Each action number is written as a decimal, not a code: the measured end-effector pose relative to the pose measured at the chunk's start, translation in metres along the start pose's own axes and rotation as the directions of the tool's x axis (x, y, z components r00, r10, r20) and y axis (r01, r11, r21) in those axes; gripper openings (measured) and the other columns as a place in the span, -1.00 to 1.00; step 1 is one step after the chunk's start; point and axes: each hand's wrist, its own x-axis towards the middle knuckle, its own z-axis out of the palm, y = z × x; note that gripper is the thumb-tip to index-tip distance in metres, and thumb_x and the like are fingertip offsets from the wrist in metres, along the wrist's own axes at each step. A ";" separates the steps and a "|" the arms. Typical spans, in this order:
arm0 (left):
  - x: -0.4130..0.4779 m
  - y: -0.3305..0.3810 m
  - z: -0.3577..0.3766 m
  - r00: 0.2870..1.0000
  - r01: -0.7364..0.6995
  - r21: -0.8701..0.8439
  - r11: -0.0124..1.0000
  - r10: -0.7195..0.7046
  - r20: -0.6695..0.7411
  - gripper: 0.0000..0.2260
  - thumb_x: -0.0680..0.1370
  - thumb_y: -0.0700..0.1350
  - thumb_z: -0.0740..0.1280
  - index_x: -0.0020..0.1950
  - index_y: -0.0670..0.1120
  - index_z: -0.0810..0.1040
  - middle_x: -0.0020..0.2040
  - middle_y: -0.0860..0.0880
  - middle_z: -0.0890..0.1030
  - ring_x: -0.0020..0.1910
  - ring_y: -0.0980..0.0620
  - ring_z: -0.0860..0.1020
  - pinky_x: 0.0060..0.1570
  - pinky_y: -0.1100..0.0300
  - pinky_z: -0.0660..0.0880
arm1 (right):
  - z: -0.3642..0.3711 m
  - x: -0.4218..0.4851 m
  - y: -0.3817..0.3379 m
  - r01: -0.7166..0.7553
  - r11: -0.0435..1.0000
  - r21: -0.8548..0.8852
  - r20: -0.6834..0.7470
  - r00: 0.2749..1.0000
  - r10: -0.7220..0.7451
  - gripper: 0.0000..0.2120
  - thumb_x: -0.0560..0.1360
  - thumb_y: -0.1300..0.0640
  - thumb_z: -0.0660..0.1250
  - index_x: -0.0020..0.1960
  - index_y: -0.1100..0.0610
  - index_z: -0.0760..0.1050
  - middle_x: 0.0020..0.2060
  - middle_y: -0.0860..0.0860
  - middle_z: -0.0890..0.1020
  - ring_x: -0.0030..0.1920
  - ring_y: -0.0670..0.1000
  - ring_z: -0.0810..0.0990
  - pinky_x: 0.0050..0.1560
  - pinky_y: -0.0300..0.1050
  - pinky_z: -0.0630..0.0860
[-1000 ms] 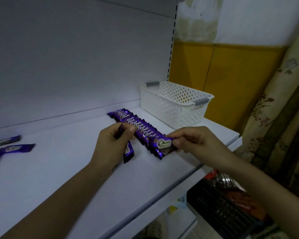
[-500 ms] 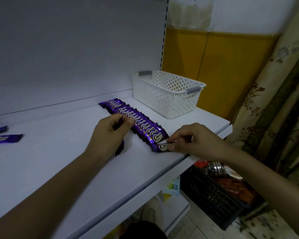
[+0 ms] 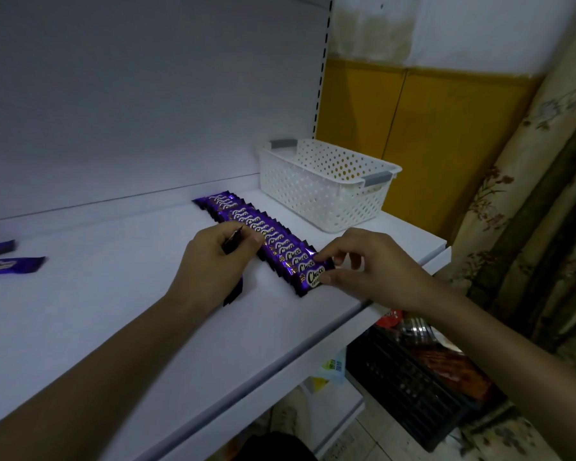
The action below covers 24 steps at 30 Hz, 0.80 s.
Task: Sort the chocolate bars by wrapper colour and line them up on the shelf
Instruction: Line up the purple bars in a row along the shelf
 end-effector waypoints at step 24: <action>0.002 0.007 -0.008 0.930 0.224 -0.291 0.930 -0.293 -0.221 -0.86 0.53 -0.19 0.31 -0.22 -0.18 0.58 -0.42 -0.05 0.54 -0.39 0.01 0.49 -0.29 0.10 0.41 | 0.056 0.031 -0.081 0.086 0.966 0.245 -0.017 0.996 -0.085 -0.75 0.42 0.20 0.44 0.05 0.05 0.46 -0.35 -0.17 0.54 -0.39 -0.28 0.48 -0.32 -0.45 0.32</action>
